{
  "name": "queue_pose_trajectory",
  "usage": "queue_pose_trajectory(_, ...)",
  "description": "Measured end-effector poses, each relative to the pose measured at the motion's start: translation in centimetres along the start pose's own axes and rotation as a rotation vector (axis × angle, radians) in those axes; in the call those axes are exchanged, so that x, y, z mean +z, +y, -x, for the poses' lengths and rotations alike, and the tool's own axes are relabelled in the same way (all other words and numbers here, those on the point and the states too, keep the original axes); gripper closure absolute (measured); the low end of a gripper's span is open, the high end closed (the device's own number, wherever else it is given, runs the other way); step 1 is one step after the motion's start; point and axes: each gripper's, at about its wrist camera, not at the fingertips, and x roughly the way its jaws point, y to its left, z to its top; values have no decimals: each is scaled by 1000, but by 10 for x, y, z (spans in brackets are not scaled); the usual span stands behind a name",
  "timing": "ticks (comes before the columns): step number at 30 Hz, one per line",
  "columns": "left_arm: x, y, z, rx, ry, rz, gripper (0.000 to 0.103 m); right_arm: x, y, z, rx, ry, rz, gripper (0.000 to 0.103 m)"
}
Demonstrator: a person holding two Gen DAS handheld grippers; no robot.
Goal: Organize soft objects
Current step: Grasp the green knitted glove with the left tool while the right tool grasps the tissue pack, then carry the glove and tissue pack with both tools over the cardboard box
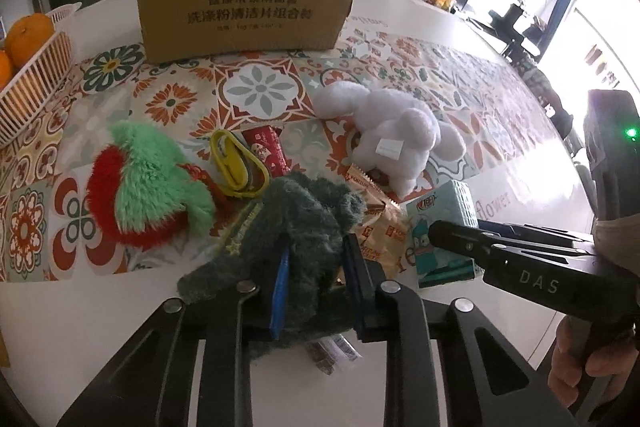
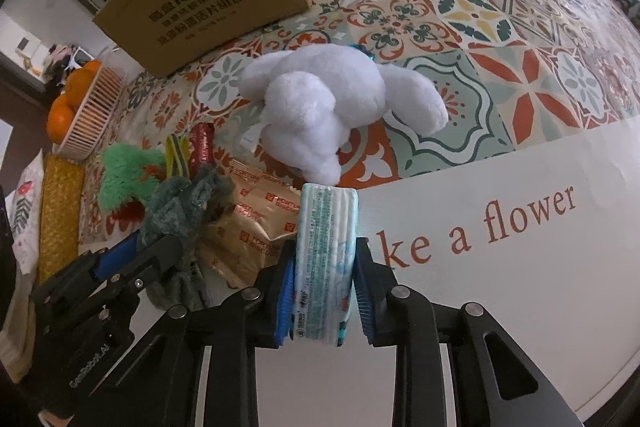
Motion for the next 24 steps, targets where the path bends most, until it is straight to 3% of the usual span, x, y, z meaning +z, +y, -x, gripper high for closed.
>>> queue_pose_trajectory(9,0,-2,29,-13,-78,30,82,1,16,26,19,-63,62,75)
queue_pose_trajectory(24,27,-11,99,0,-280,7,82,15,47,86,87,-227,131,75)
